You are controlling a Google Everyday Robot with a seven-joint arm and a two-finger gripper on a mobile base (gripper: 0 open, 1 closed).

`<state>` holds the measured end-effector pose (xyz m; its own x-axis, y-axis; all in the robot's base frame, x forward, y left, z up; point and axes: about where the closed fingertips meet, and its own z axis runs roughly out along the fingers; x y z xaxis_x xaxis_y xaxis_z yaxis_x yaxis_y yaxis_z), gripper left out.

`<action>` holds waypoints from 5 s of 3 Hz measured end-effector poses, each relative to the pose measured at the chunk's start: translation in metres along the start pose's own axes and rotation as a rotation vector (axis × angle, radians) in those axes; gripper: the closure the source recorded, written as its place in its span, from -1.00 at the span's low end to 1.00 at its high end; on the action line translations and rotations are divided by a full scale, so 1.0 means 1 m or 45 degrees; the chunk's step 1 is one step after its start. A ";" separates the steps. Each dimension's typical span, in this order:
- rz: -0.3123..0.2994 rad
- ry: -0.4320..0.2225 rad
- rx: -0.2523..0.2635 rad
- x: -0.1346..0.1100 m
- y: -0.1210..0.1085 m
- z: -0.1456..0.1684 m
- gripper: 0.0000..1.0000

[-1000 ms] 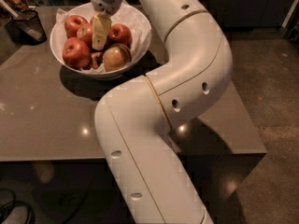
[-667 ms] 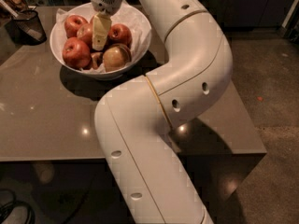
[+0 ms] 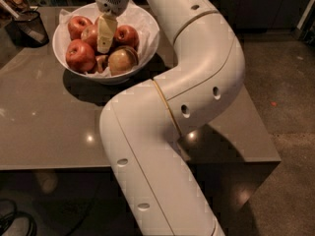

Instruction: Pick apple from white bowl

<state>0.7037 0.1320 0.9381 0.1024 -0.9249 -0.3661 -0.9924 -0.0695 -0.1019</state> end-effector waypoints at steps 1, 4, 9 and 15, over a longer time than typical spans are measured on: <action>0.000 0.000 0.000 0.000 0.000 0.000 -0.40; 0.000 0.000 0.000 0.000 0.000 0.000 -0.36; 0.031 -0.017 0.068 0.000 -0.012 -0.005 1.00; 0.264 -0.006 0.203 0.048 -0.023 -0.044 -0.18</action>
Offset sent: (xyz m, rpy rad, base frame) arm -0.0305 0.1005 0.1143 -0.1651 -0.0503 0.4698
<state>0.7283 0.0726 0.9631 -0.1014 -0.9116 -0.3984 -0.9688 0.1816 -0.1687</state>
